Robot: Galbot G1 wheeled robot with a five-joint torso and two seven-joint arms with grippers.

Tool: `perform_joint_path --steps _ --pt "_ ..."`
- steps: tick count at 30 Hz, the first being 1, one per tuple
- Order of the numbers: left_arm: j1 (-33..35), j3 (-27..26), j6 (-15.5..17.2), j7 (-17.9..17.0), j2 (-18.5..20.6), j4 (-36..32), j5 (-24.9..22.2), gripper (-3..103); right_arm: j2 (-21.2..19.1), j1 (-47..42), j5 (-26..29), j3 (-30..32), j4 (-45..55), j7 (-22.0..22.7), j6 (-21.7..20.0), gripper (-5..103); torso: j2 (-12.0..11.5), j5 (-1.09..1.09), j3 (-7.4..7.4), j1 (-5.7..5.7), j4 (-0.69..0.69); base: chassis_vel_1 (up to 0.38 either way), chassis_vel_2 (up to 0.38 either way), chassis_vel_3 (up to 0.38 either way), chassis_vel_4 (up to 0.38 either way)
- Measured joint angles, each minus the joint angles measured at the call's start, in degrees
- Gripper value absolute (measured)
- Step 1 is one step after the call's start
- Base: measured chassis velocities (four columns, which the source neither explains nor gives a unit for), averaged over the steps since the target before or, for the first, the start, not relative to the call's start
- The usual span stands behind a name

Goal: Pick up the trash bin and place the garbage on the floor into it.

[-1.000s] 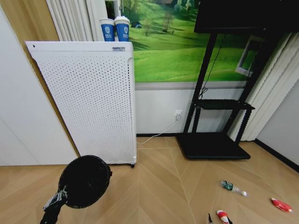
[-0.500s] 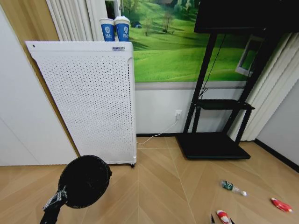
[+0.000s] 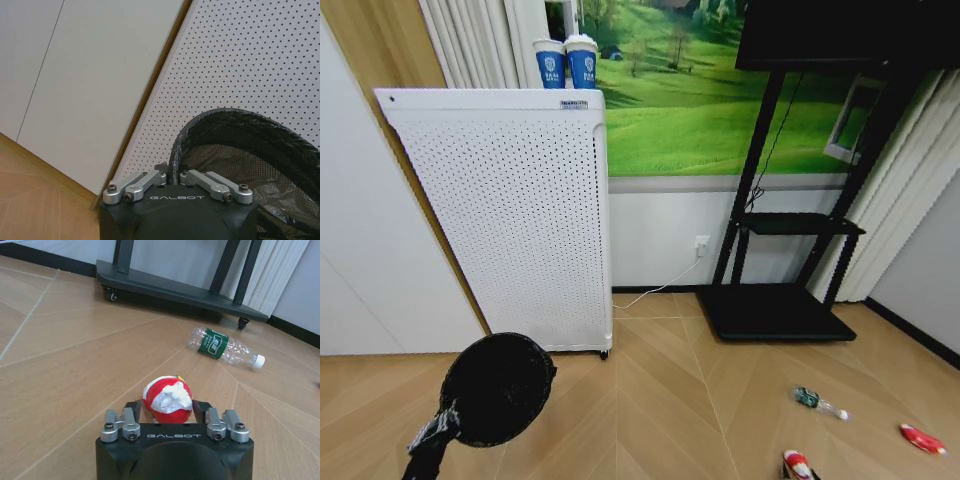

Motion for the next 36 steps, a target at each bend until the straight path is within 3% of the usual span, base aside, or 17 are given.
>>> perform_joint_path --steps 3,9,12,19,25,26,27,28,32,35,36 --pt "0.03 0.09 -0.11 0.01 -0.16 0.13 0.16 6 0.22 -0.27 0.36 0.00 0.79 -0.13 0.07 52 0.00 0.00 0.00 0.00 0.00 0.000 0.000 0.000 0.000" --pt "0.08 0.16 -0.23 0.44 -0.01 0.39 0.36 6 0.56 -1.52 3.66 0.05 4.03 -0.21 -1.96 26 0.00 0.00 0.00 0.00 0.01 0.000 0.000 0.000 0.000" --pt "-0.03 0.17 -0.24 0.61 0.17 0.71 0.47 6 0.76 -2.07 5.13 0.12 5.81 -0.21 -3.13 18 0.00 0.01 0.00 0.00 0.00 0.000 0.000 0.000 0.000" --pt "-1.31 1.05 0.69 0.65 1.93 1.36 0.62 6 1.17 -4.62 6.42 0.97 13.95 -0.32 -4.56 11 0.00 0.01 0.00 0.00 0.01 0.000 0.000 0.000 0.000" --pt "-4.52 4.02 3.36 0.65 7.35 4.13 -1.99 6 1.66 -7.75 4.10 1.61 25.00 -1.93 -4.22 11 0.00 0.00 0.00 0.00 -0.01 0.000 0.000 0.000 0.000" --pt "-5.65 5.14 4.17 0.65 9.59 5.13 -3.38 6 1.80 -8.92 3.59 1.52 28.48 -2.05 -4.54 11 0.00 -0.03 0.00 0.00 0.04 0.000 0.000 0.000 0.000" --pt "-7.08 6.41 4.62 0.65 12.00 6.16 -4.61 6 1.96 -10.28 3.37 1.03 31.99 -2.20 -5.15 11 0.00 -0.04 0.00 0.00 0.00 0.000 0.000 0.000 0.000" --pt "-8.40 7.79 4.86 0.65 14.30 7.17 -5.69 6 2.05 -11.50 3.11 0.30 35.29 -2.59 -5.63 11 0.00 0.01 0.01 0.00 -0.03 0.000 0.000 0.000 0.000" --pt "-11.14 10.37 5.14 0.55 17.56 9.32 -7.20 6 1.80 -13.54 2.53 -2.05 42.95 -3.73 -6.61 11 0.00 -0.03 0.00 0.00 -0.03 0.000 0.000 0.000 0.000" --pt "-15.33 15.93 5.16 -0.68 22.82 12.87 -10.92 6 -0.18 -16.40 1.22 -5.67 52.62 -4.87 -9.30 11 0.00 -0.01 0.01 0.00 0.06 0.000 0.000 0.000 0.000" --pt "-15.33 15.93 5.16 -0.68 22.82 12.87 -10.92 6 -0.18 -16.40 1.22 -5.67 52.62 -4.87 -9.30 11 0.00 -0.01 0.01 0.00 0.06 0.000 0.000 0.000 0.000"
